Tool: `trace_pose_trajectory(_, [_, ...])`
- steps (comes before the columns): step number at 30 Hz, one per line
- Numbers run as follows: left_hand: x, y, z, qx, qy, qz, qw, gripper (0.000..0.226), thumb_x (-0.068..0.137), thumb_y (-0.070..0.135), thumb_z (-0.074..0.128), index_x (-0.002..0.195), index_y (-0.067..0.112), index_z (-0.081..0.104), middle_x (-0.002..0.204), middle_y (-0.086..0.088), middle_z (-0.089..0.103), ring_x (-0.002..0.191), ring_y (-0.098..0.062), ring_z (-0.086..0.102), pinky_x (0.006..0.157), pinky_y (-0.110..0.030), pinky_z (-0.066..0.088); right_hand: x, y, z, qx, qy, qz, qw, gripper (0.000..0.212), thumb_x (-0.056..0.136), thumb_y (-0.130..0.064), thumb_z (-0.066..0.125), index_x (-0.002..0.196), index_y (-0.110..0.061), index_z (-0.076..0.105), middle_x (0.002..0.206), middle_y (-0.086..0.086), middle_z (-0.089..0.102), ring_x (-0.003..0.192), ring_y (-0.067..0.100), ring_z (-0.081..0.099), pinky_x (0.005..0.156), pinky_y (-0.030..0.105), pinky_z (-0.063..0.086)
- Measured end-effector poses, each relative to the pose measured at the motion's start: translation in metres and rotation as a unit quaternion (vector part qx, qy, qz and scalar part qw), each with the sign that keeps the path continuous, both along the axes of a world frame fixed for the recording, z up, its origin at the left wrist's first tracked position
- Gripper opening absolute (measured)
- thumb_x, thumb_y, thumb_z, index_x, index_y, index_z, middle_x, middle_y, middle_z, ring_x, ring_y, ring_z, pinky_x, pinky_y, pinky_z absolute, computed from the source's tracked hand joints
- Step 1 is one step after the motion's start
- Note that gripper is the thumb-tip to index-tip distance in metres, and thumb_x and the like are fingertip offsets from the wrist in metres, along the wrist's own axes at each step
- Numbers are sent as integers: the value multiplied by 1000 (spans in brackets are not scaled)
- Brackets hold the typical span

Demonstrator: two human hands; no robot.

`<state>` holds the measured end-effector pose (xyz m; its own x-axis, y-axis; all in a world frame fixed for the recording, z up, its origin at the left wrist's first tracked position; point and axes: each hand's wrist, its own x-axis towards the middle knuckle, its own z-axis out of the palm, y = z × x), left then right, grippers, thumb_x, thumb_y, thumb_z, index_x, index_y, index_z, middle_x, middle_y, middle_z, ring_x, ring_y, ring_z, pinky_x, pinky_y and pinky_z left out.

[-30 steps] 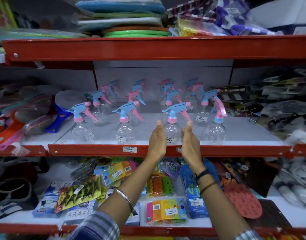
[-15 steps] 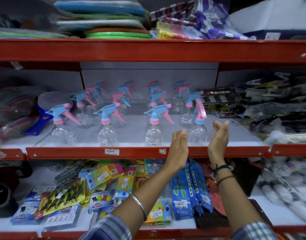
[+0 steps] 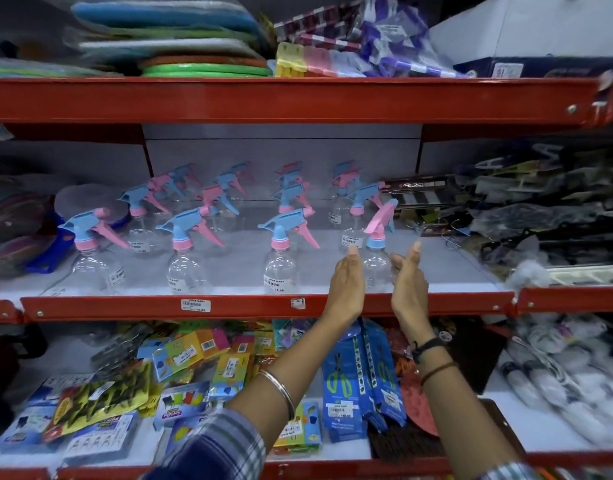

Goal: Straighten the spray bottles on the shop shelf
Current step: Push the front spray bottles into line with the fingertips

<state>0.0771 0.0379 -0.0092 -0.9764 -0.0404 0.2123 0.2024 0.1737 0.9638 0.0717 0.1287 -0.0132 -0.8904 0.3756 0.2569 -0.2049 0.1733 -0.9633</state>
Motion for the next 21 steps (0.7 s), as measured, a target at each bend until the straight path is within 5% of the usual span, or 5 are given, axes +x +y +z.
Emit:
trace_pose_trajectory(5, [-9, -1, 7, -10, -23, -3, 1000, 73, 90, 58, 5, 136, 14, 40, 146, -9, 42, 133, -21, 38, 98, -23, 24, 12, -3, 2, 25, 41, -20, 999, 85, 93, -58, 10, 99, 14, 55, 101, 33, 62, 93, 42, 60, 81, 47, 49])
trace_pose_trajectory(8, [-8, -1, 6, -1, -2, 22, 1000, 69, 92, 56, 8, 132, 13, 44, 140, -6, 46, 121, -13, 42, 95, -23, 25, 9, 3, 0, -5, 33, -43, 999, 84, 89, -64, 10, 98, 1, 62, 105, 24, 66, 98, 35, 62, 80, 40, 48])
trace_pose_trajectory(11, [2, 4, 2, 14, 39, 37, 998, 60, 94, 50, 13, 129, 14, 45, 132, 0, 43, 110, -4, 37, 97, -21, 24, 1, 9, 0, -23, 7, -10, 1000, 85, 85, -68, 9, 119, -8, 59, 127, 11, 61, 117, 26, 55, 100, 40, 40])
trace_pose_trajectory(14, [7, 7, -1, 4, 47, 20, 999, 60, 94, 49, 14, 133, 13, 42, 137, -2, 41, 117, -6, 38, 101, -21, 24, 1, 8, 2, -5, -16, 47, 999, 93, 78, -74, 7, 129, -10, 53, 137, 11, 54, 125, 25, 50, 109, 42, 36])
trace_pose_trajectory(21, [1, 3, 4, 9, 24, 15, 1000, 63, 94, 50, 14, 136, 13, 41, 147, -5, 39, 134, -15, 35, 102, -20, 22, 8, 6, -2, 4, 6, 29, 1000, 81, 85, -68, 10, 123, -15, 59, 128, 12, 61, 116, 26, 56, 102, 41, 42])
